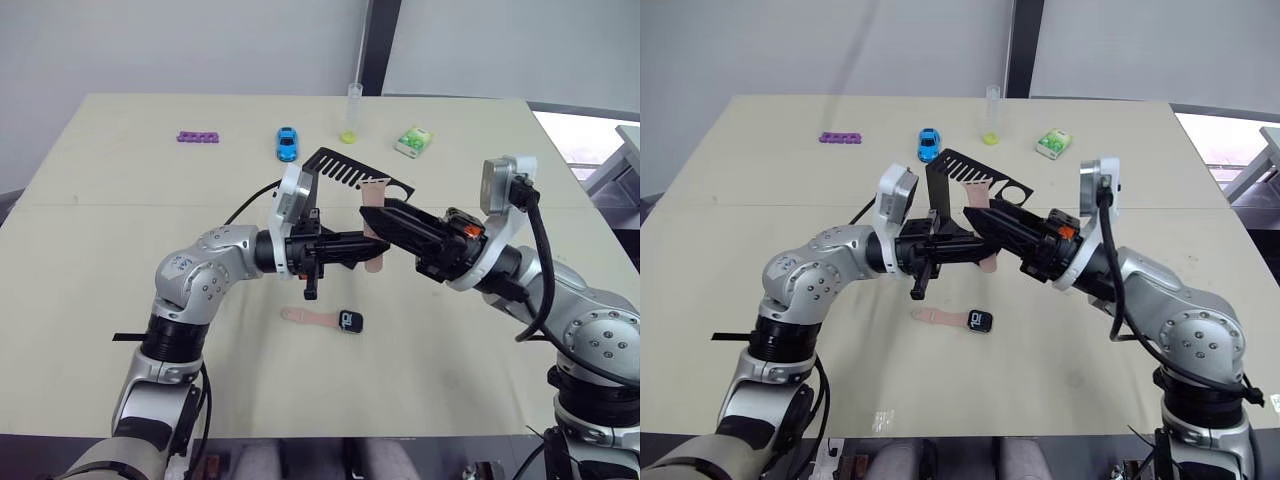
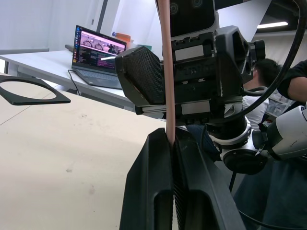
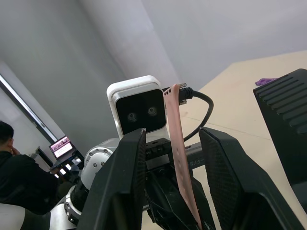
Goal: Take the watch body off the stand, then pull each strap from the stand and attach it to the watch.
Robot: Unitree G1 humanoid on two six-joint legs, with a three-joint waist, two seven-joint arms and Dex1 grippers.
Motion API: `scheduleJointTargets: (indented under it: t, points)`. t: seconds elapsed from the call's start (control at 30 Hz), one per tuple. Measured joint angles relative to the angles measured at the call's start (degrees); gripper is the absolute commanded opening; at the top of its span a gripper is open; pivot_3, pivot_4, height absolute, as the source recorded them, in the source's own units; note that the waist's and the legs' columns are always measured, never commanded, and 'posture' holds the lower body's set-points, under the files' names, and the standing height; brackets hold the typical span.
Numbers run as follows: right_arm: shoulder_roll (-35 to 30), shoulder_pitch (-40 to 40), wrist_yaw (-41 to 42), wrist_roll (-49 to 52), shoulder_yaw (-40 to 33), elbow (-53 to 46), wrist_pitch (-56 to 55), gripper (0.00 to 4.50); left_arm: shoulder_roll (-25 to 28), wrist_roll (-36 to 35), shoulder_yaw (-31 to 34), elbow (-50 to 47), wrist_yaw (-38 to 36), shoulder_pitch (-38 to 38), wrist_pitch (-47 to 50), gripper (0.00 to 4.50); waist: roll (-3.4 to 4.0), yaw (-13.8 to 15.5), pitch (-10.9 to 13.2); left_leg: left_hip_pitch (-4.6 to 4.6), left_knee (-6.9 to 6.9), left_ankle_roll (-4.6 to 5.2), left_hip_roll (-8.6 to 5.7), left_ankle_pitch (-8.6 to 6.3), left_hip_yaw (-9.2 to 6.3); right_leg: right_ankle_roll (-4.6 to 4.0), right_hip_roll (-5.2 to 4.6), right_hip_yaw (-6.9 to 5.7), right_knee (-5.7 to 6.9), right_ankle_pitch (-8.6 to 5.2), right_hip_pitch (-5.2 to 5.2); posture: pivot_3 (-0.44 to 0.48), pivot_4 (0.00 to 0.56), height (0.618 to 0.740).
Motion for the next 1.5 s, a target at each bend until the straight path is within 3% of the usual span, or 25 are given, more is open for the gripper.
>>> scheduleJointTargets:
  t: [0.13, 0.23, 0.3, 1.5]
  points:
    - [-0.2, 0.0, 0.0, 0.0, 0.0, 0.1, -0.1, 1.88, -0.2, 0.0, 0.0, 0.0, 0.1, 0.0, 0.0, 0.00, 0.00, 0.0, 0.0, 0.00, 0.00, 0.00, 0.00, 0.00, 0.00, 0.00, 0.00, 0.00, 0.00, 0.00, 0.00, 0.000, 0.150, 0.740]
    - [-0.2, -0.2, 0.0, 0.2, 0.0, 0.2, -0.1, 1.09, -0.3, 0.0, 0.0, 0.0, 0.2, 0.0, 0.0, 0.00, 0.00, 0.0, 0.0, 0.00, 0.00, 0.00, 0.00, 0.00, 0.00, 0.00, 0.00, 0.00, 0.00, 0.00, 0.00, 0.000, 0.150, 0.740]
    - [-0.2, -0.2, 0.0, 0.5, 0.0, 0.2, -0.1, 0.19, -0.4, 0.0, 0.0, 0.0, 0.2, 0.0, 0.0, 0.00, 0.00, 0.0, 0.0, 0.00, 0.00, 0.00, 0.00, 0.00, 0.00, 0.00, 0.00, 0.00, 0.01, 0.00, 0.00, 0.000, 0.150, 0.740]
    - [0.1, -1.2, 0.0, 1.7, 0.0, 1.1, -0.5, 0.08, -0.7, 0.0, 0.3, 0.0, 0.3, 0.0, -0.1, 0.00, 0.00, 0.0, 0.0, 0.00, 0.00, 0.00, 0.00, 0.00, 0.00, 0.00, 0.00, 0.00, 0.01, 0.00, 0.00, 0.000, 0.150, 0.740]
